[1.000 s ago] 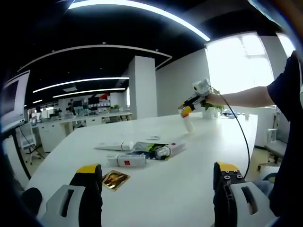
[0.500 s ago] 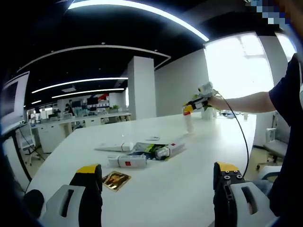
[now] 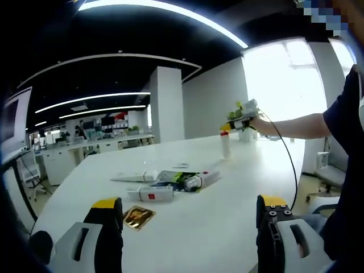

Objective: Arrange the skincare products in the storage area until every visible bottle or jar stands upright without overlapping.

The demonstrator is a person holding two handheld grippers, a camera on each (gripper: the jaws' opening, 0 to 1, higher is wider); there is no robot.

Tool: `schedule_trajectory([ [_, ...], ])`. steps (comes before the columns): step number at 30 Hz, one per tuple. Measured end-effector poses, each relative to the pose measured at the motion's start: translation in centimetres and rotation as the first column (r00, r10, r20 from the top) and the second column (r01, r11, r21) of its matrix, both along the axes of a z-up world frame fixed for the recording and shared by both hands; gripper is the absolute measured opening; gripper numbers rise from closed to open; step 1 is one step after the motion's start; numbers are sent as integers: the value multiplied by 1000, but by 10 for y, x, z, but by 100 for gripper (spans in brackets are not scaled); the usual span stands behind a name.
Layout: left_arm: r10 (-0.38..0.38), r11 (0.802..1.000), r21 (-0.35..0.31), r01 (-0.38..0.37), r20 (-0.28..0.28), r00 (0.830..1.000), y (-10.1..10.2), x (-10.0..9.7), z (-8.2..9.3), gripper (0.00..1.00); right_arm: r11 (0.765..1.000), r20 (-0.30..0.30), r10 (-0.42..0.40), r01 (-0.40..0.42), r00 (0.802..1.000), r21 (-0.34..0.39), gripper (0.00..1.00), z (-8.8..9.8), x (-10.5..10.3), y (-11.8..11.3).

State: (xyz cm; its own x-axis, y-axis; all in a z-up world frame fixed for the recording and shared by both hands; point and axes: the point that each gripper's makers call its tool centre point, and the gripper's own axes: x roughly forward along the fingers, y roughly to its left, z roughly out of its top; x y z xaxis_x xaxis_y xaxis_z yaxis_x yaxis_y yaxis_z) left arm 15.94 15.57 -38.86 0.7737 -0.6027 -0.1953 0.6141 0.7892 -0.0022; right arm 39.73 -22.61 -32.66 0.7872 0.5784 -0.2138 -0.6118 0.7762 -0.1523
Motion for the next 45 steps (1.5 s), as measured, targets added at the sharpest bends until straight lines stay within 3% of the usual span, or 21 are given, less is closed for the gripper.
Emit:
schedule_trajectory([
  [17, -23, 1000, -1, 23, -1, 1000, -8, 0, 0, 100, 989, 39, -118, 114, 992, 92, 24, 13, -14, -35],
  [22, -28, 1000, -5, 28, -1, 1000, -9, 1, -1, 100, 976, 54, -190, 182, 980, 123, 24, 19, -24, -52],
  [28, -40, 999, -8, 40, -5, 999, -11, 1, -3, 100, 939, 77, -314, 298, 946, 169, 24, 27, -43, -80],
  [34, -54, 998, -12, 54, -3, 999, -15, 2, -3, 100, 920, 86, -375, 359, 923, 160, 24, 27, -60, -97],
  [45, -80, 997, -18, 80, -12, 997, -24, 3, -8, 100, 862, 81, -494, 475, 866, 178, 24, 24, -81, -139],
])
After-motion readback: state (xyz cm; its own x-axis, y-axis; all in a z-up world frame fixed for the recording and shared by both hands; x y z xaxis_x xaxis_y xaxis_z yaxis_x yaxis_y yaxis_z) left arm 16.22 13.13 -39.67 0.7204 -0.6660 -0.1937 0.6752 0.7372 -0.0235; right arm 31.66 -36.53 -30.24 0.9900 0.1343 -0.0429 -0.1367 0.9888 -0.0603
